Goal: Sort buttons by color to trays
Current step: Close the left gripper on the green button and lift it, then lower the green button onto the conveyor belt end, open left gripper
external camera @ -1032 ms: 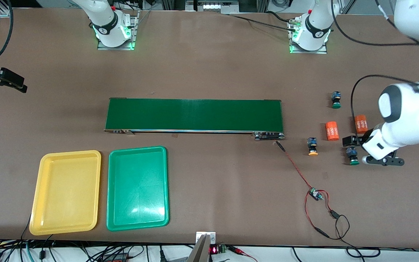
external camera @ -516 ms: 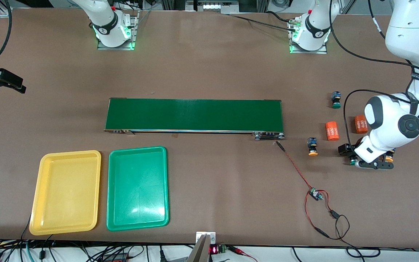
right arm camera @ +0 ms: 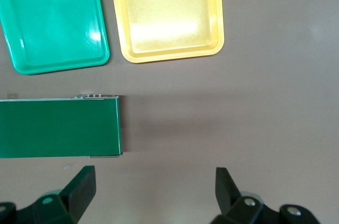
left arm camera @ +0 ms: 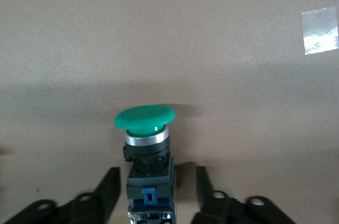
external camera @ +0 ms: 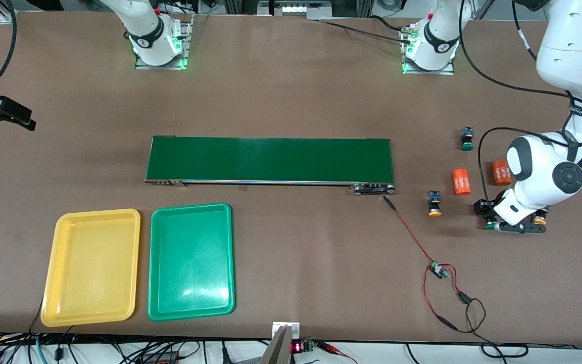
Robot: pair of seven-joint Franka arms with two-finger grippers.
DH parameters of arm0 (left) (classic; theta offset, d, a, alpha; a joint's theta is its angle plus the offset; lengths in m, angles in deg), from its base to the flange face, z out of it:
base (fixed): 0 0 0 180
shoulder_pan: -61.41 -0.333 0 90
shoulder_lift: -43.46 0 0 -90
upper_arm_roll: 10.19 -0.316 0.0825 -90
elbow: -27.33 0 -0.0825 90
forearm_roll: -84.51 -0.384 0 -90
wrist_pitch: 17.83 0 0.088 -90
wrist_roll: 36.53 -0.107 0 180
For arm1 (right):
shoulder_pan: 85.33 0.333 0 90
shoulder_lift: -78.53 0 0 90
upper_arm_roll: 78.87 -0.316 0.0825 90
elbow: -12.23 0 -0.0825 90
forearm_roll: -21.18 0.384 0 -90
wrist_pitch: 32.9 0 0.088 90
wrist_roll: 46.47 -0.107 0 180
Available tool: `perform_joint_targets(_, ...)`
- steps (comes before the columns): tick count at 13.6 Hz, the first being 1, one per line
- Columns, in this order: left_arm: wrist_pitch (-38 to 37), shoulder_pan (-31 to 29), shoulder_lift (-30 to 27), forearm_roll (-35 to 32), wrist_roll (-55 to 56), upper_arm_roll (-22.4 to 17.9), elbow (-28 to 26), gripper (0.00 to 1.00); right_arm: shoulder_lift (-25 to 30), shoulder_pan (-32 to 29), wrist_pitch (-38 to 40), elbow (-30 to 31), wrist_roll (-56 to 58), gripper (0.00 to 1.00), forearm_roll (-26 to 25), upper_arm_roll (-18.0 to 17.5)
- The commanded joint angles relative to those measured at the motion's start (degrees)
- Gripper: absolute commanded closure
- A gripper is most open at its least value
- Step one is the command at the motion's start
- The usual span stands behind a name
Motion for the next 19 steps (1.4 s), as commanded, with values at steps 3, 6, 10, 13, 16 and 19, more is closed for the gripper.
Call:
perform_joint_targets(3, -4.1, 0.1, -2.6, -0.9, -1.9, 0.8, 0.3, 0.67, 1.4, -0.5, -0.8, 1.6, 0.2, 0.00, 0.8, -0.1)
perform_joint_targets(6, -13.8, 1.6, -6.4, -0.9, -1.5, 1.7, 3.4, 0.67, 1.4, -0.5, -0.8, 1.6, 0.2, 0.00, 0.8, -0.1)
perform_joint_targets(10, -29.6, 1.7, -11.3, -0.1, 1.5, 7.9, 6.7, 0.67, 1.4, -0.5, -0.8, 1.6, 0.2, 0.00, 0.8, -0.1)
perform_joint_targets(13, -34.5, 1.6, -14.5, 0.0, 8.1, 16.1, 4.9, 0.68, 1.4, -0.6, -0.9, 1.6, 0.2, 0.00, 0.8, -0.1)
perform_joint_targets(16, -34.5, 1.0, -18.6, 0.2, 16.0, 24.1, -0.8, 0.68, 1.4, -0.8, -0.9, 1.6, 0.2, 0.00, 0.8, -0.1)
perform_joint_targets(19, -32.8, 1.6, -19.5, 0.2, 21.8, 29.4, -4.3, 0.69, 1.3, -0.8, -1.4, 1.6, 0.2, 0.00, 0.8, -0.1)
